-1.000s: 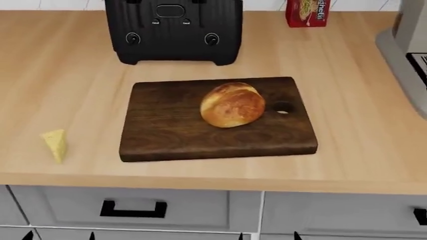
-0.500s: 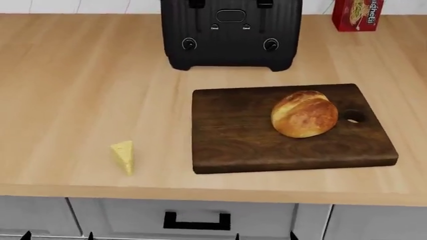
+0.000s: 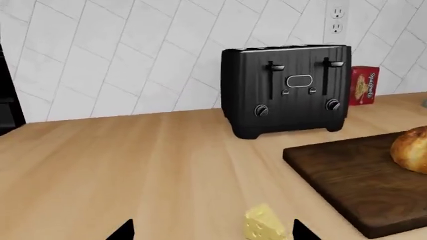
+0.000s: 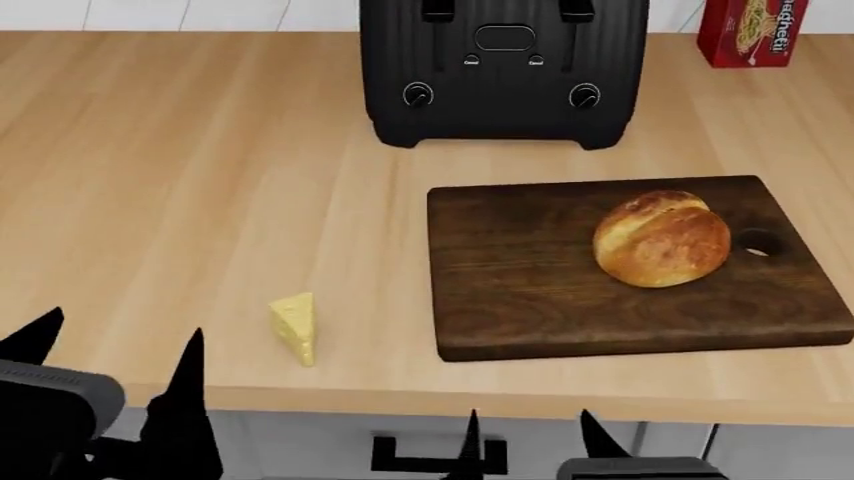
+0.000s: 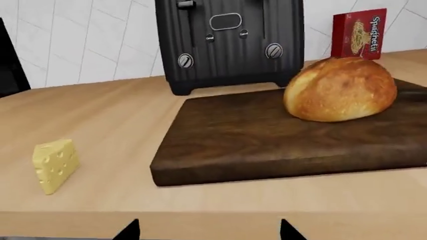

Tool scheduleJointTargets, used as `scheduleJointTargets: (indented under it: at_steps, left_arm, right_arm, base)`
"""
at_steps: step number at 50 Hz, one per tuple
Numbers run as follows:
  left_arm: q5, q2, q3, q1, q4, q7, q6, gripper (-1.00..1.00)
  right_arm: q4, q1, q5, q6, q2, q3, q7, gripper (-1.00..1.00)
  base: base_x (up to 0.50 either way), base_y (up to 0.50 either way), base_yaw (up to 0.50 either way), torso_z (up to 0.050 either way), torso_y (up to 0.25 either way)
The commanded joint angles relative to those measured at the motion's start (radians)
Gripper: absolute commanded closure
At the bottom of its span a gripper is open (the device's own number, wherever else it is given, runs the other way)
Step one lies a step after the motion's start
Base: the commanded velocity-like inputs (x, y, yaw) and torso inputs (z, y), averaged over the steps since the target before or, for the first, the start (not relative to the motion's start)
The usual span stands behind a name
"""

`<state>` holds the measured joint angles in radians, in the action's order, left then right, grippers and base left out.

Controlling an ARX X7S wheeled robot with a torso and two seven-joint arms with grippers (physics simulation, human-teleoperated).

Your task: Pick up the wedge of cheese and place it on the slice of bread to prepare a simple cheese on bread dish.

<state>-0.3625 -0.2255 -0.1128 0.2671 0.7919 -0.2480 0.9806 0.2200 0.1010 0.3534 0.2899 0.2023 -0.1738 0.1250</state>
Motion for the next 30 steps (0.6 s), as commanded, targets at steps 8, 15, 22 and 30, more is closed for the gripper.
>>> scheduleJointTargets:
  at_steps: [8,15,22,30]
  left_arm:
    - [-0.381,0.023,0.102,0.412,0.145,-0.212,0.589,-1.0]
    - [-0.731,-0.034,0.135,0.479,0.086,-0.49,0.576,-1.0]
    - [-0.765,-0.052,0.122,0.481,0.074,-0.522,0.552,-1.0]
    - [-0.546,-0.112,0.152,0.303,0.003,-0.494,0.272,-1.0]
  right_arm:
    - [0.142,0.227,0.181,0.336,0.027,0.067,0.069,-1.0]
    - [0.171,0.264,0.182,0.379,0.029,0.047,0.095,-1.0]
    - [0.171,0.265,0.185,0.377,0.032,0.045,0.097,-1.0]
    - [0.062,0.271,0.11,0.291,0.017,-0.027,0.062,-1.0]
  base:
    - [0.0,0.0,0.0,0.0,0.0]
    - [0.0,0.0,0.0,0.0,0.0]
    - [0.0,0.0,0.0,0.0,0.0]
    - [0.0,0.0,0.0,0.0,0.0]
